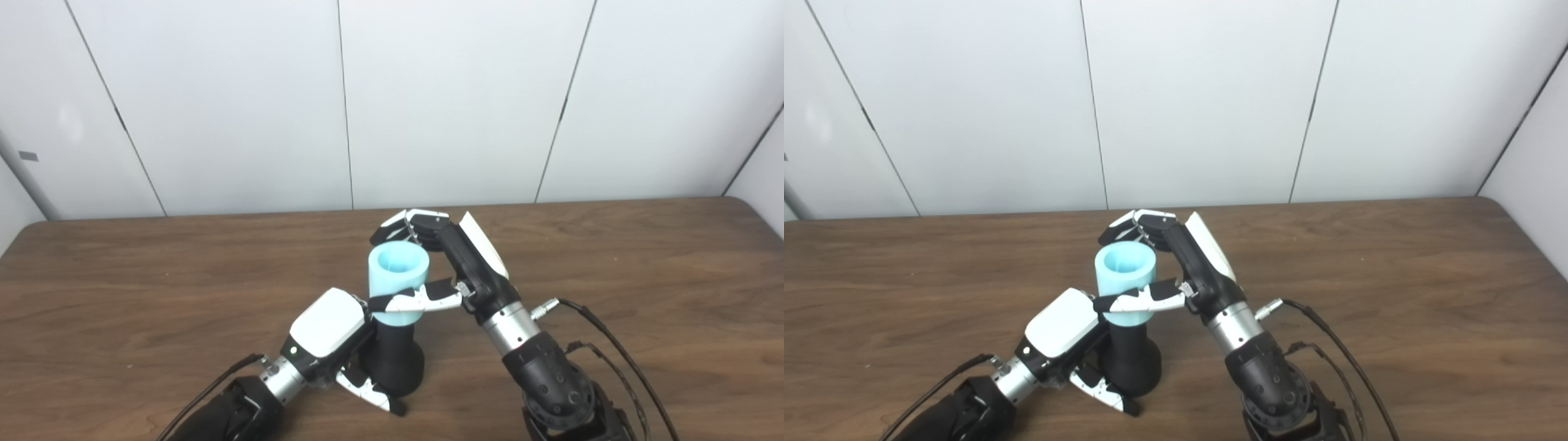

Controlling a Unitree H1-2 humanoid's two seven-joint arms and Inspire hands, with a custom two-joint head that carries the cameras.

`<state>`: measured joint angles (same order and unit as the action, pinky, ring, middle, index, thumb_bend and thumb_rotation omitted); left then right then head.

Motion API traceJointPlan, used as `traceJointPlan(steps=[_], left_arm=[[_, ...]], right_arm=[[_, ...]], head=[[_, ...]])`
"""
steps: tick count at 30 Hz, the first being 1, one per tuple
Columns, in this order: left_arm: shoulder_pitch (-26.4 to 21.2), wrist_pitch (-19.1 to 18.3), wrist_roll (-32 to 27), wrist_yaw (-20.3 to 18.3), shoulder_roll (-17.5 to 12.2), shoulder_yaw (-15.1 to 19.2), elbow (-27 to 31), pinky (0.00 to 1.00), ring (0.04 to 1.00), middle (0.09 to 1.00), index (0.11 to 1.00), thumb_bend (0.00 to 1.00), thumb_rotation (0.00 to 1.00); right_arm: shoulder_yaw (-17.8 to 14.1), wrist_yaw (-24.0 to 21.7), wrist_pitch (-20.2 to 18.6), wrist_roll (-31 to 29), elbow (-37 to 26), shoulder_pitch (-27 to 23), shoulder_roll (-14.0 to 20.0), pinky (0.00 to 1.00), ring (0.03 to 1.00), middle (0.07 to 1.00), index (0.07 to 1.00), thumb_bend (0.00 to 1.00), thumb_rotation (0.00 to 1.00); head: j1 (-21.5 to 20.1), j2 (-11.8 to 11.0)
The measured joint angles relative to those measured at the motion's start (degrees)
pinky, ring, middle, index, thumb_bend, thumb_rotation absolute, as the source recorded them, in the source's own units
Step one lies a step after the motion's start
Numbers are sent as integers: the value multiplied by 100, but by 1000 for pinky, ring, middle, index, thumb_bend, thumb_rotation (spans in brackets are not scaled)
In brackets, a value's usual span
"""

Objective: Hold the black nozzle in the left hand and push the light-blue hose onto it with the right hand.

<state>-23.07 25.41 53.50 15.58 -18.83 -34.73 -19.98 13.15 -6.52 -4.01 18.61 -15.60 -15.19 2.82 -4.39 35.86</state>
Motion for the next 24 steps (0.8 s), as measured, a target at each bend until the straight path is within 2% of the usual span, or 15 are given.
traceJointPlan(steps=[9,14,24], left_arm=[[-2,7,-11,-36,0,0,0,83,136,205,483,517,39],[-1,2,-51,-94,-1,0,4,82,134,203,483,518,39],[-1,-2,-93,-153,-3,0,10,79,128,196,482,517,39]], right_arm=[[-3,0,0,1,-60,54,-1,264,360,496,557,505,0],[-2,0,20,-31,-63,88,-17,313,383,496,557,507,0],[16,5,49,-23,-93,127,-21,282,369,496,559,505,0]], head=[[18,18],[26,35],[18,35]])
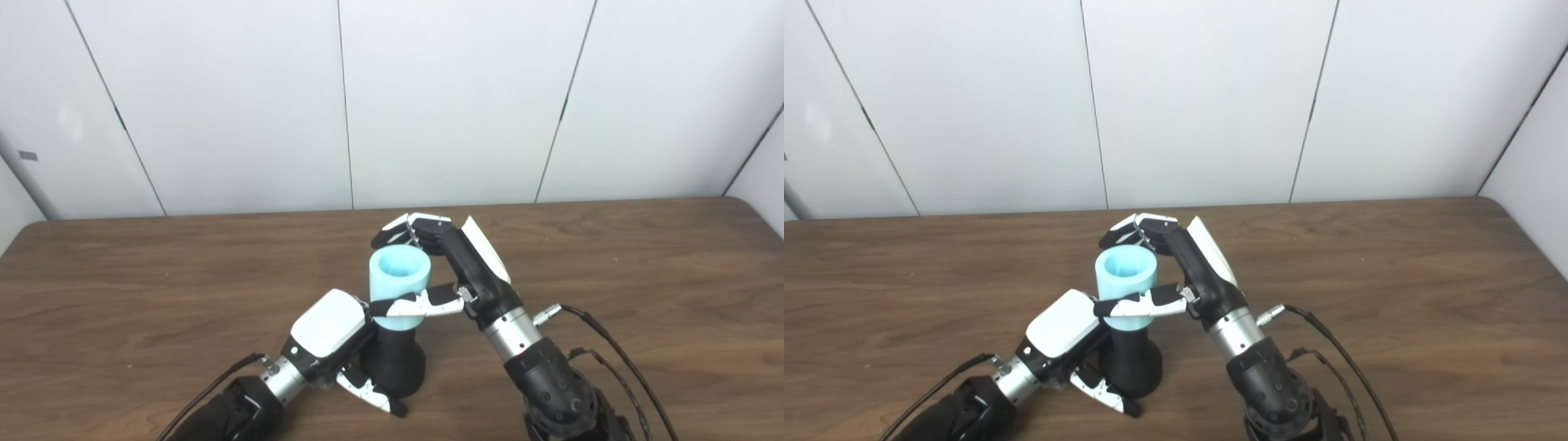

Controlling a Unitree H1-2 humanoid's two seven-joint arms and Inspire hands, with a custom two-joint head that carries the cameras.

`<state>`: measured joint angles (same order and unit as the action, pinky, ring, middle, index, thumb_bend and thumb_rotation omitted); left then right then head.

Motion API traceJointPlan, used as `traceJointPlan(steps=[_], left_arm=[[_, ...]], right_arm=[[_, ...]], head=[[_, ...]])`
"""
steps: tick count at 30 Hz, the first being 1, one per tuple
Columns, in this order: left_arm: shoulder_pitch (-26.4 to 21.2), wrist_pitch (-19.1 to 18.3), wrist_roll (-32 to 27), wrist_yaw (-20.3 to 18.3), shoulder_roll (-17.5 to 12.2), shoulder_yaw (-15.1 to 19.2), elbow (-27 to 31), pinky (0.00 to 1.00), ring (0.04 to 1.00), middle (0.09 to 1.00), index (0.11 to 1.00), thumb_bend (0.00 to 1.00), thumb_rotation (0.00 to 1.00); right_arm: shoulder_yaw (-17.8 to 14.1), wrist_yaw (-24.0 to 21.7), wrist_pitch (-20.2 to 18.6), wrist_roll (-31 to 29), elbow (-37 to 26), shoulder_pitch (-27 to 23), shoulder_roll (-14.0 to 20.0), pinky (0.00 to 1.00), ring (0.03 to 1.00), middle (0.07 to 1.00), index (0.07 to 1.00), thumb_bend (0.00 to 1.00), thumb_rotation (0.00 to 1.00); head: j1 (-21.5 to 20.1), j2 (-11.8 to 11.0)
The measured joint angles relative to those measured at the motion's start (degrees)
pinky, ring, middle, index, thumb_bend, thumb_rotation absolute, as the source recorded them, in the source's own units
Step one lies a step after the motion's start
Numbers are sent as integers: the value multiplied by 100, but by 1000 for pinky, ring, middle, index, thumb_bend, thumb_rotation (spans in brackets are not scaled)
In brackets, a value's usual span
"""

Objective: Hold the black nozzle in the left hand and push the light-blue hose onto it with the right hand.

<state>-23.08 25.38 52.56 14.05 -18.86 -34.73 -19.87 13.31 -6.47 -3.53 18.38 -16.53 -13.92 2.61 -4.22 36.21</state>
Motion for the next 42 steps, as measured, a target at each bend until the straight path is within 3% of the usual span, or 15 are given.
traceJointPlan(steps=[17,19,21,29,32,35,42], left_arm=[[0,-28,-52,-81,0,-5,8,88,138,216,483,517,40],[0,-28,-51,-80,0,-7,7,86,135,212,483,518,40],[0,-30,-51,-80,0,-7,7,90,137,212,483,517,40],[2,-102,-50,-87,-1,-13,19,86,132,204,483,517,40],[2,-105,-50,-87,-1,-16,19,85,131,204,483,517,40],[2,-106,-51,-87,-2,-18,19,86,132,208,483,517,40],[2,-102,-52,-87,-2,-22,19,87,132,205,483,517,40]], right_arm=[[103,97,190,179,-50,109,-25,216,353,494,553,505,0],[104,120,221,207,-48,112,-24,209,426,464,532,514,0],[110,161,289,252,-45,122,-21,203,440,457,528,515,0],[121,297,673,361,115,137,-14,207,445,452,529,516,0],[120,398,979,372,274,136,7,193,444,452,529,516,0],[119,512,1322,406,423,136,28,237,373,499,546,508,0],[102,770,1835,522,699,135,38,297,383,515,536,509,0]], head=[[26,-70],[26,-70],[26,-70],[35,-61],[35,-53],[26,-53],[26,-44]])
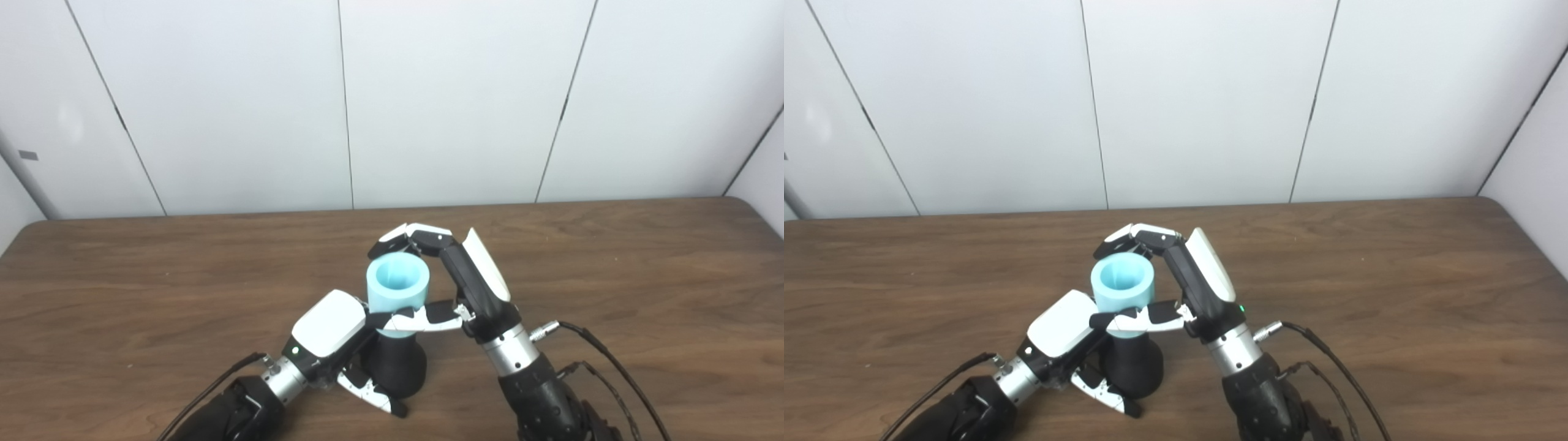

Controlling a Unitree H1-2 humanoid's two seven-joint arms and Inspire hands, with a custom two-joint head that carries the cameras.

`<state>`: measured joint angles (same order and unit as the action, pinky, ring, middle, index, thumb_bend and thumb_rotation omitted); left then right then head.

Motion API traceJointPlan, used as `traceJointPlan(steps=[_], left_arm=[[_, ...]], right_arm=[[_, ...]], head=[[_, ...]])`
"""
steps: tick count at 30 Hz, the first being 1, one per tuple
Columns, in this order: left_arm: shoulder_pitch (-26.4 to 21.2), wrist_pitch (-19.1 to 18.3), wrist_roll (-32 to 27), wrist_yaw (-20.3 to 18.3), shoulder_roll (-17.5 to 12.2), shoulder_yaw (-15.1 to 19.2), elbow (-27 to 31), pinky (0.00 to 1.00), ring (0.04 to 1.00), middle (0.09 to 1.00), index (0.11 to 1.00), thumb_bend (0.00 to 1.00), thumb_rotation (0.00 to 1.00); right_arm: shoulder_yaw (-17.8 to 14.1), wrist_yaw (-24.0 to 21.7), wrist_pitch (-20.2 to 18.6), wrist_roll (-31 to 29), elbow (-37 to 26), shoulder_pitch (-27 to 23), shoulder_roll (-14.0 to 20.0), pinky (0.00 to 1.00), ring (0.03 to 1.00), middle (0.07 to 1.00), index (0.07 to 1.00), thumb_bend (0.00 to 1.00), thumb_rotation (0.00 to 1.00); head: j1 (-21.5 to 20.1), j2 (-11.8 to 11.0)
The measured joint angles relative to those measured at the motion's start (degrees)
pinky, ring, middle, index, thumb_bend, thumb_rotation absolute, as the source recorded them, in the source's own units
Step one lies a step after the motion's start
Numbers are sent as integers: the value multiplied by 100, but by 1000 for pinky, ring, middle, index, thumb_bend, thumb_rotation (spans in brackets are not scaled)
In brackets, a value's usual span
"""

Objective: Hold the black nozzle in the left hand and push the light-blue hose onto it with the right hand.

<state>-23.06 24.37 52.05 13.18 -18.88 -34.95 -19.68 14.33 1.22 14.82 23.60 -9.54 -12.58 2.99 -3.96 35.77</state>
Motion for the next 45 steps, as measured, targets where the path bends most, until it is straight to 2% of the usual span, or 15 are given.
traceJointPlan(steps=[4,18,24,29,30,33,34,35,37,39,40,42,43,45], left_arm=[[0,0,0,0,0,-3,0,86,130,204,483,517,40],[-2,37,-5,0,0,-9,0,86,130,203,483,517,40],[-2,43,-23,-15,1,-9,0,85,130,205,483,517,40],[-2,52,-59,-41,4,-10,-2,85,132,208,482,517,40],[-2,55,-75,-55,5,-10,-7,91,137,213,482,517,40],[-8,60,-165,-118,8,-10,-21,103,147,223,483,516,40],[-13,60,-198,-150,12,-10,-31,113,157,234,483,516,41],[-17,61,-220,-171,19,-10,-43,122,166,244,483,516,41],[-30,66,-245,-200,32,-13,-65,135,174,252,483,516,42],[-42,73,-252,-202,36,-20,-87,135,171,250,483,516,42],[-46,77,-255,-202,39,-24,-94,133,169,249,483,516,41],[-55,80,-262,-204,40,-32,-104,127,164,244,483,516,41],[-60,82,-265,-207,43,-35,-114,127,167,248,483,516,41],[-76,88,-270,-211,53,-40,-139,127,167,250,483,516,41]], right_arm=[[-16,86,140,78,50,0,0,287,380,515,538,509,0],[-81,112,154,155,71,0,-19,265,371,509,546,507,0],[-126,-55,-199,20,31,-30,-31,244,358,497,553,506,0],[-161,-261,-677,-176,-93,-62,-54,241,356,497,554,505,0],[-161,-283,-749,-188,-121,-62,-57,230,400,478,540,510,0],[-164,-326,-789,-264,-172,-61,-59,221,440,461,526,515,0],[-165,-329,-789,-276,-177,-61,-59,227,389,482,542,509,0],[-165,-336,-791,-279,-179,-61,-58,220,416,470,534,512,0],[-167,-351,-825,-289,-196,-60,-55,233,368,491,550,506,0],[-168,-371,-878,-291,-218,-60,-50,236,360,495,553,505,0],[-169,-379,-894,-290,-228,-60,-46,226,410,473,537,512,0],[-170,-395,-958,-290,-258,-60,-40,221,436,462,529,515,0],[-171,-402,-972,-292,-269,-60,-37,236,389,482,546,509,0],[-172,-411,-979,-295,-276,-60,-30,246,366,493,554,506,0]], head=[[0,9],[0,-18],[0,-18],[9,-18],[9,-35],[0,-35],[0,-35],[-9,-35],[0,-35],[-9,-35],[-9,-35],[-9,-35],[-9,-35],[0,-44]])
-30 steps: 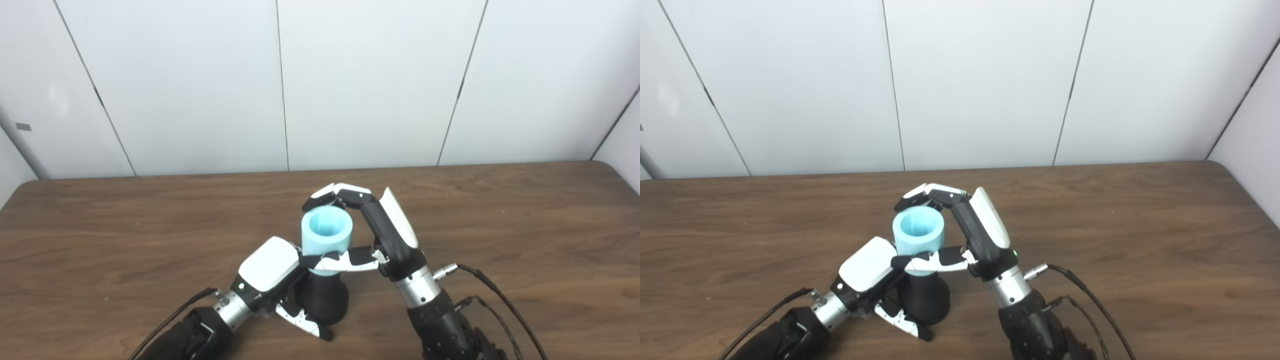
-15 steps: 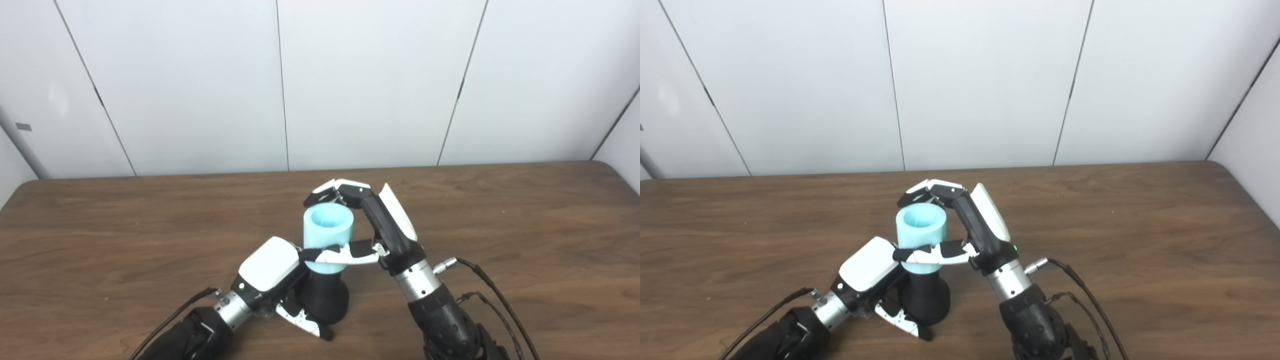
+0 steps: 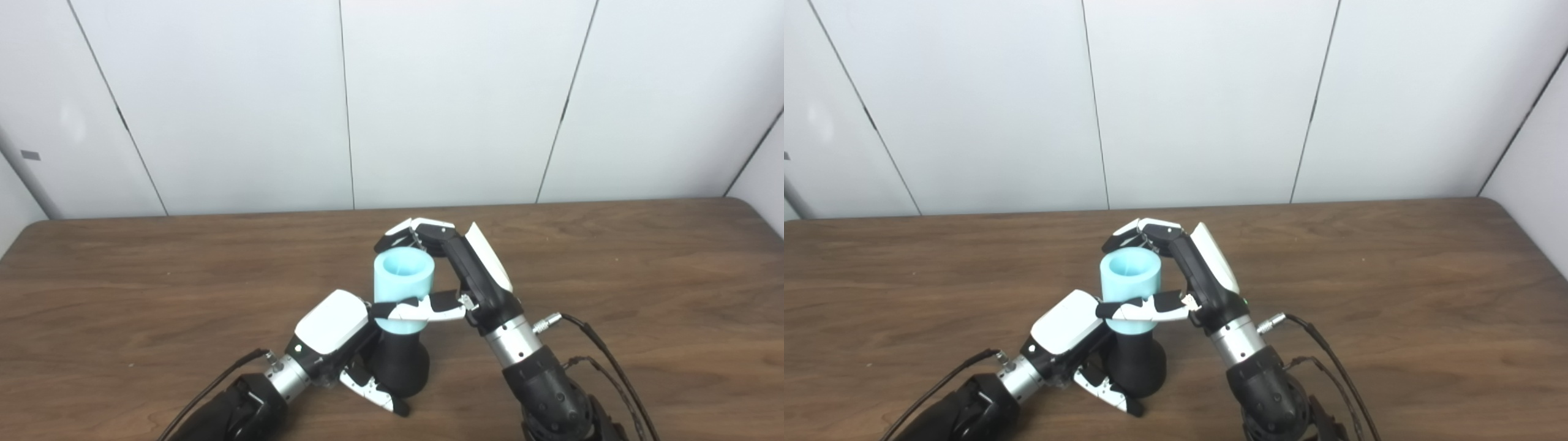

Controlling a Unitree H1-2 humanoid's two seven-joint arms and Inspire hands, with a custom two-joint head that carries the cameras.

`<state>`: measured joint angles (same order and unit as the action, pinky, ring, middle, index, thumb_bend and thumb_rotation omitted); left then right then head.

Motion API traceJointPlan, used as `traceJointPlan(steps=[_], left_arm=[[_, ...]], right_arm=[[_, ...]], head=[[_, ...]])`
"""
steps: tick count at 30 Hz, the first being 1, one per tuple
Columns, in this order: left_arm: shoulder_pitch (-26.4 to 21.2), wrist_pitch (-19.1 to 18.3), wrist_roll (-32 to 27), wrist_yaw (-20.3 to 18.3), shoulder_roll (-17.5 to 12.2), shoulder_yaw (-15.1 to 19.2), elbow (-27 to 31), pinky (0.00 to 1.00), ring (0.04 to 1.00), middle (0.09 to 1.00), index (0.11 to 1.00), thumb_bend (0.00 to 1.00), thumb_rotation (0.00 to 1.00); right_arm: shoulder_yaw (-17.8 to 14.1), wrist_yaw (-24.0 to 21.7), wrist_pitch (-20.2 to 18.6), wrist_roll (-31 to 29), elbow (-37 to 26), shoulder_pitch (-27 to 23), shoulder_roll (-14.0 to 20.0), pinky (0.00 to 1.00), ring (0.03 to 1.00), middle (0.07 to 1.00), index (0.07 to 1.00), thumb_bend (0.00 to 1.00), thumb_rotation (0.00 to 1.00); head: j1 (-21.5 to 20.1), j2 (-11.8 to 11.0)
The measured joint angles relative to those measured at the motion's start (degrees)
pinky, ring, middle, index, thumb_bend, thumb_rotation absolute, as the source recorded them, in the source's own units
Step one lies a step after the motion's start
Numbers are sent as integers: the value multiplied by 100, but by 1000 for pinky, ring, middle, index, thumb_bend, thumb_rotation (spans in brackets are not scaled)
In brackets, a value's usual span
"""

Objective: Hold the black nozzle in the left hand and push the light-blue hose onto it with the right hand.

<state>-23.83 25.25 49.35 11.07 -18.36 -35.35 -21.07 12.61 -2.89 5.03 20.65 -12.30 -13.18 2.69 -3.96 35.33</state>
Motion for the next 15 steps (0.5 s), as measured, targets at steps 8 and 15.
traceJointPlan(steps=[8,15], left_arm=[[-14,18,-8,0,8,-5,-24,115,157,238,483,517,40],[-28,23,-11,6,10,-23,-37,115,157,240,484,516,40]], right_arm=[[-2,-13,-15,-7,-12,2,2,226,437,465,526,515,0],[-3,-15,-19,-14,-51,21,-7,297,374,501,550,507,0]], head=[[-9,0],[0,-9]])
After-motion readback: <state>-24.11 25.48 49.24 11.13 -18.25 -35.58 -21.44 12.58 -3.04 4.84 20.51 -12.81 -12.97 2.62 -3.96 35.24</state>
